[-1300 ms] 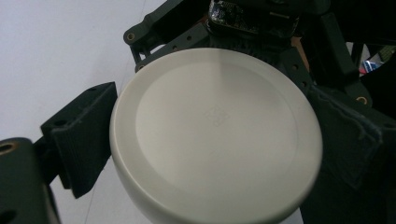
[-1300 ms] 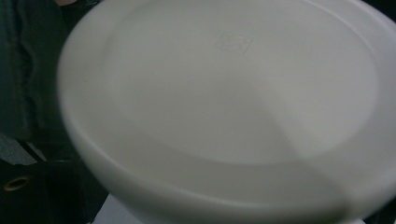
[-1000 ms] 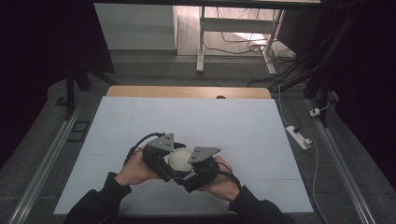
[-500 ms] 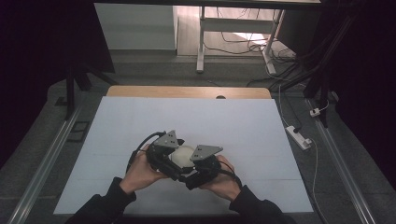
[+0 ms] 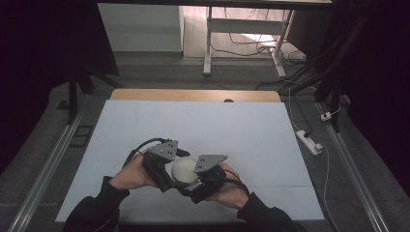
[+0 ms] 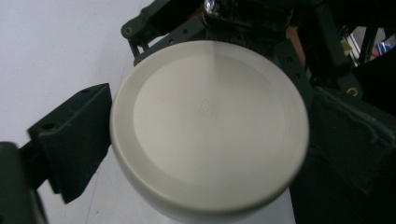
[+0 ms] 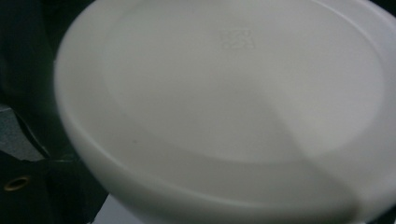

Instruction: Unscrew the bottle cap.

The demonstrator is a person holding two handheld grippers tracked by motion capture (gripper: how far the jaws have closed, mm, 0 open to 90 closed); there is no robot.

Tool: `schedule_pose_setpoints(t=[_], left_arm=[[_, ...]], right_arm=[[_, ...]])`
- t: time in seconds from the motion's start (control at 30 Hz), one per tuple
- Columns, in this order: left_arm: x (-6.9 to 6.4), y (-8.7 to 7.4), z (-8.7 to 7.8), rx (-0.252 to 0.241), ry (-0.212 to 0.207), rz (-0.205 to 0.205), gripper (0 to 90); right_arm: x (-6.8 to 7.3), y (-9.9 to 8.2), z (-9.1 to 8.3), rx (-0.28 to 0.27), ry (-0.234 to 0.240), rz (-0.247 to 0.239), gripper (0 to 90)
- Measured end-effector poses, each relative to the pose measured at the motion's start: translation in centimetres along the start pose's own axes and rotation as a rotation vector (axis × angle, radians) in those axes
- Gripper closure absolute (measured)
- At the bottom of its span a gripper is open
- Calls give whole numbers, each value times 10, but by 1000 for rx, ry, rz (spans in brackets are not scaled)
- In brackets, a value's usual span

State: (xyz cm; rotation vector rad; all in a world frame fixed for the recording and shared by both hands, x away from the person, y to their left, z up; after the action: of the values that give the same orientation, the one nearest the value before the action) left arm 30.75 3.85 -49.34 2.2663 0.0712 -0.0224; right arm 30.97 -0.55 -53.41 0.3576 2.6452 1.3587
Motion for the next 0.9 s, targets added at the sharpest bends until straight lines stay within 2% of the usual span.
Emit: schedule_pose_setpoints(t=[0.1, 0.23, 0.43, 0.67, 0.7, 0.73, 0.8, 0.9], left_arm=[[0, 0, 1, -8, -3, 10, 75], [1, 2, 1, -25, 7, -3, 79], [9, 6, 6, -23, 102, -92, 80], [18, 12, 16, 2, 261, -212, 80], [18, 12, 16, 2, 261, -212, 81], [19, 12, 17, 7, 289, -236, 81], [20, 12, 19, 2, 307, -261, 80], [19, 12, 19, 4, 303, -256, 77]], right_arm=[[3, 1, 0, -3, 9, -6, 64], [1, 2, -1, -4, -1, -5, 64], [-8, 0, -2, 3, -49, 15, 64], [-23, -5, -2, 20, -130, 48, 64], [-23, -5, -2, 20, -130, 48, 64], [-25, -6, -2, 23, -147, 57, 64], [-26, -6, -2, 24, -151, 62, 64], [-27, -7, -2, 27, -152, 65, 63]])
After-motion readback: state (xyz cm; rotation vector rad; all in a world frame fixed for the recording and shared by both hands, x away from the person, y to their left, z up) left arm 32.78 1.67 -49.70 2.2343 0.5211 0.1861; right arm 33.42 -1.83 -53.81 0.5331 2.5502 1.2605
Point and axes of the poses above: each handheld gripper's, and its own axes: z roughly forward along the jaws, y roughly out of its top, x roughly to its left, the point moved 10 cm from there along z, roughly forward along the jaws, and after that the axes turned 2 degrees about -y, right-handed, at the moved point
